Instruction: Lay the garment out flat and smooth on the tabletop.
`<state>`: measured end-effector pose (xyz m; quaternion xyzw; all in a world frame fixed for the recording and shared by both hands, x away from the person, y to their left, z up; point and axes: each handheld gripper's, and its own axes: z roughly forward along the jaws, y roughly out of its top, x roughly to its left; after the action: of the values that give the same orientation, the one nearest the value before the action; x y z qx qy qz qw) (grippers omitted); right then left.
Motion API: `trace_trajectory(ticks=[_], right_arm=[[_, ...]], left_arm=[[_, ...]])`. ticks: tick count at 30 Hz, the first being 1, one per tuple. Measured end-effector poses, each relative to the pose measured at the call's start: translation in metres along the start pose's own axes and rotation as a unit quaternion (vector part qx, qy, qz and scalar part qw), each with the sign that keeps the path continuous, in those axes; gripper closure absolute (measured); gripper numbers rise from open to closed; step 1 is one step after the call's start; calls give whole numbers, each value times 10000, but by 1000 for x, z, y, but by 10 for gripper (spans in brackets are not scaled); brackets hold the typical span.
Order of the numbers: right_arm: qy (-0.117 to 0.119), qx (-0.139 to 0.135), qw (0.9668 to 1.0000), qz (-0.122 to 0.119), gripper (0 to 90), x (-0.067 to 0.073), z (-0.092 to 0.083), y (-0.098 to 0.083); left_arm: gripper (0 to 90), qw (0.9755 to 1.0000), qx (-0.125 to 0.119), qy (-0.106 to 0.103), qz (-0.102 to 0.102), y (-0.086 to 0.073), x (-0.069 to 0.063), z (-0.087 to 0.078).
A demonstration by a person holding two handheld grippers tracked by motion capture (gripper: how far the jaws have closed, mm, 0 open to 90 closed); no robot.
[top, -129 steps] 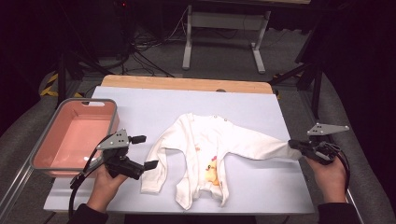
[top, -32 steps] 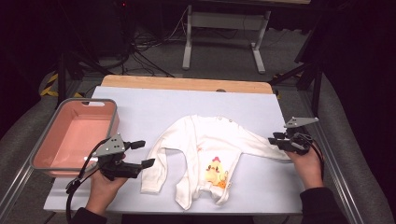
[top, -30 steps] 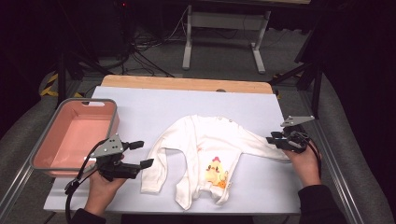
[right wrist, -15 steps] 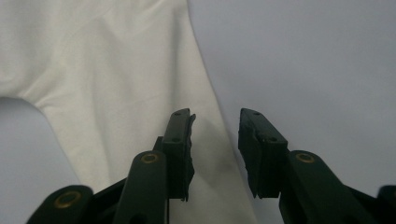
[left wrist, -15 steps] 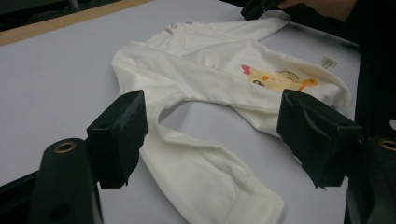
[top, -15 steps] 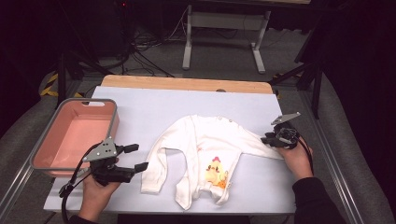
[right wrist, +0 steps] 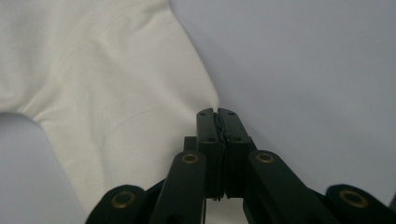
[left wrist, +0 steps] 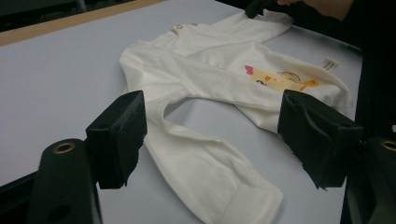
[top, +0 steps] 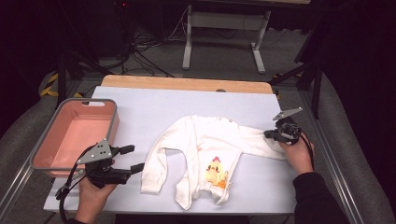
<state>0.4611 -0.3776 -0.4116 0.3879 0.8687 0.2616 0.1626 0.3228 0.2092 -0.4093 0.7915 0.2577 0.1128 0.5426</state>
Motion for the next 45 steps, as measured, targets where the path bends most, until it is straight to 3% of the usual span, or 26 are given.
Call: trace_trajectory(ticks=[8,16,20,22,24,27,31,35,40,42,45], right_arm=[[-220,4,9997,58,885,-12,-3,12],[-434,66,9989,139,878,-21,4,11],[-552,28,9984,132,767,-17,3,11],[-477,-180,9987,89,703,-8,-6,11],[-444,-243,9987,62,701,-5,-8,11],[-293,-426,9985,-182,663,13,-19,12],[-14,-753,9959,-500,631,40,-33,11],[237,-964,9932,-613,609,61,-41,6],[557,-974,9908,-760,584,85,-42,-3],[689,-960,9889,-900,576,96,-40,-7],[853,-948,9875,-926,568,107,-38,-13]], left_arm=[[251,10000,3,-33,18,1,1,3],[251,9999,117,11,-28,1,3,9],[259,9999,149,-30,-35,1,2,12],[264,9999,151,-83,-17,3,1,13],[265,9998,161,-133,16,4,-2,15],[273,9996,197,-219,45,6,-5,18],[280,9992,221,-312,69,8,-7,23],[293,9988,209,-440,-21,9,-9,27],[337,9993,240,-293,13,10,-18,35],[346,9990,260,-348,38,11,-22,40],[347,9983,357,-457,63,13,-26,48]])
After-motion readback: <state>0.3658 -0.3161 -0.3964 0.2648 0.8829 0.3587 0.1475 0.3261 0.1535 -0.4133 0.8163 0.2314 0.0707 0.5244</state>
